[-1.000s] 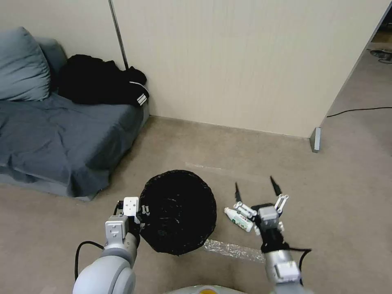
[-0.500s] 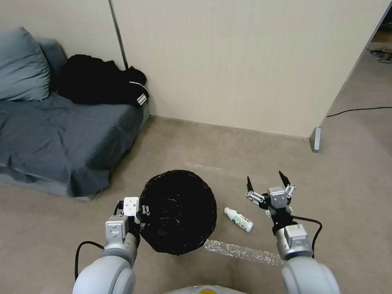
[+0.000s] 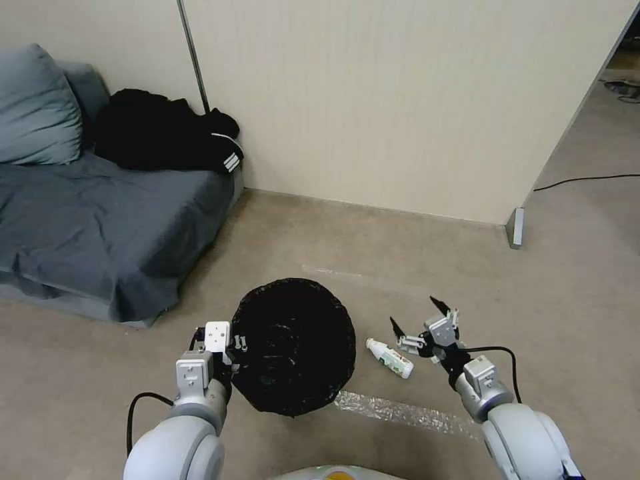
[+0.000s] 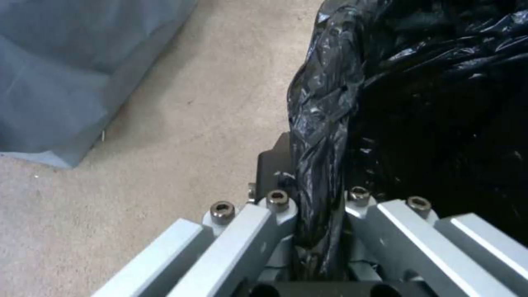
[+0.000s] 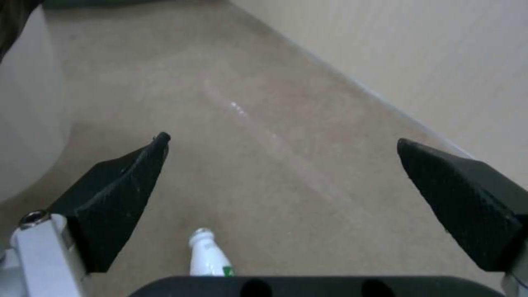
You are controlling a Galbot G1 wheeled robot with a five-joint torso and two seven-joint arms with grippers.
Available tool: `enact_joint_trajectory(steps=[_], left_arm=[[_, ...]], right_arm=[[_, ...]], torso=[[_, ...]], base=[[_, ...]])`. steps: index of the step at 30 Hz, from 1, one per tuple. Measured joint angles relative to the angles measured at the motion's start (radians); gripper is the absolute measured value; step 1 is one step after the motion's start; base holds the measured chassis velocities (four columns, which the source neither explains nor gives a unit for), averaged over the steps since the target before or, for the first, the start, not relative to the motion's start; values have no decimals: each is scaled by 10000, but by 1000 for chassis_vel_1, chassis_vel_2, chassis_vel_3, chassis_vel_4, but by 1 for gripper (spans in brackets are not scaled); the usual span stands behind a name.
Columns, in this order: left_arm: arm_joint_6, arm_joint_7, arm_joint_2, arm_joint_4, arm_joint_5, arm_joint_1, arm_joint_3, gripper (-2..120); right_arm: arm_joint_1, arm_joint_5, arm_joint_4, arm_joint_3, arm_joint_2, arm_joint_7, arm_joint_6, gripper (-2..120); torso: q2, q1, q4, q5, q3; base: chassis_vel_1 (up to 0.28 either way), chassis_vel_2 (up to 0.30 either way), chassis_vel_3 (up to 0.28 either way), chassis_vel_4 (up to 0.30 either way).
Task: Pick up the trash bin, then pick up the garbage from the floor and place it into the trash bin.
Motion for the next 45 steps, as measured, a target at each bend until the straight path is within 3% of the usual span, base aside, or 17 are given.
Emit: enact_joint_trajectory(steps=[20,39,45], left_arm=[[-1,25,-66,33,166,29,57,1],[0,32,-123,44,277,85,113,1],[0,31,-126,44,318,144,107,1]], right_arm=[[801,-633,-2332,-666,-549,-971,1581,100],[2048,-1159,-5434,-1114,-53,-1337,2609,100],[2942,-1158,-6944,-1085,194,-1364,2912,100]], torso=[[0,0,0,0,0],[0,0,0,-1,0],[0,0,0,-1,0]], base=[[0,0,0,0],[0,0,0,0],[0,0,0,0]])
